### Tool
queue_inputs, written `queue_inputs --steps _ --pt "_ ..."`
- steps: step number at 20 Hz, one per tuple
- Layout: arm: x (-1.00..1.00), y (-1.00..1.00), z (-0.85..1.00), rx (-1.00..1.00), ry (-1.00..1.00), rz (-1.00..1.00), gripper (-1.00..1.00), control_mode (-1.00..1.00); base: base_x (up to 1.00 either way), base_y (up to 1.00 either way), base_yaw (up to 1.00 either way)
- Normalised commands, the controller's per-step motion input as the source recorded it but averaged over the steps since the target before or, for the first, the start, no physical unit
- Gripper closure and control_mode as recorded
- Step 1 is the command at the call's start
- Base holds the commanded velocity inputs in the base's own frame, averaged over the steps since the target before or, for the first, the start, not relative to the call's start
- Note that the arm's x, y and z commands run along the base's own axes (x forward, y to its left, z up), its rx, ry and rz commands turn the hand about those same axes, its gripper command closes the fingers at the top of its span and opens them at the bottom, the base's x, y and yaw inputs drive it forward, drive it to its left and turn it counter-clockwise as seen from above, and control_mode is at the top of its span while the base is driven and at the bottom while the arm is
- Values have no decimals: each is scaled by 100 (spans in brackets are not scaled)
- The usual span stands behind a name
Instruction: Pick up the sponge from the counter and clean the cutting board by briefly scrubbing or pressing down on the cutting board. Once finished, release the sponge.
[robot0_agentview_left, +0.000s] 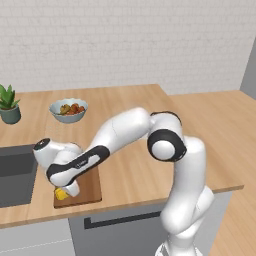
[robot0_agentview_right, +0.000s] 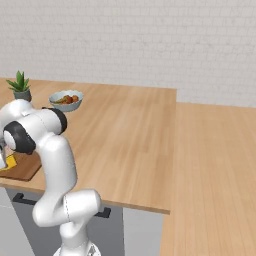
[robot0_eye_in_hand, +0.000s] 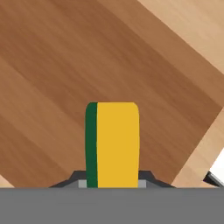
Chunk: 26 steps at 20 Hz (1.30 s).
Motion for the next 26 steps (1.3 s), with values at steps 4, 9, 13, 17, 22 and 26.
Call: queue_inputs --steps 4,9,13,17,22,26 --pt "-76 0 0 0 0 0 100 -100 0 0 0" --pt "24 -3 0 0 0 -7 100 -100 0 0 0" --pt "79 -11 4 0 0 -11 100 -100 0 0 0" --pt "86 -2 7 0 -3 -12 100 -100 0 0 0" --pt "83 0 3 0 -3 -12 100 -100 0 0 0" --pt "40 0 2 0 -3 -13 100 -100 0 0 0"
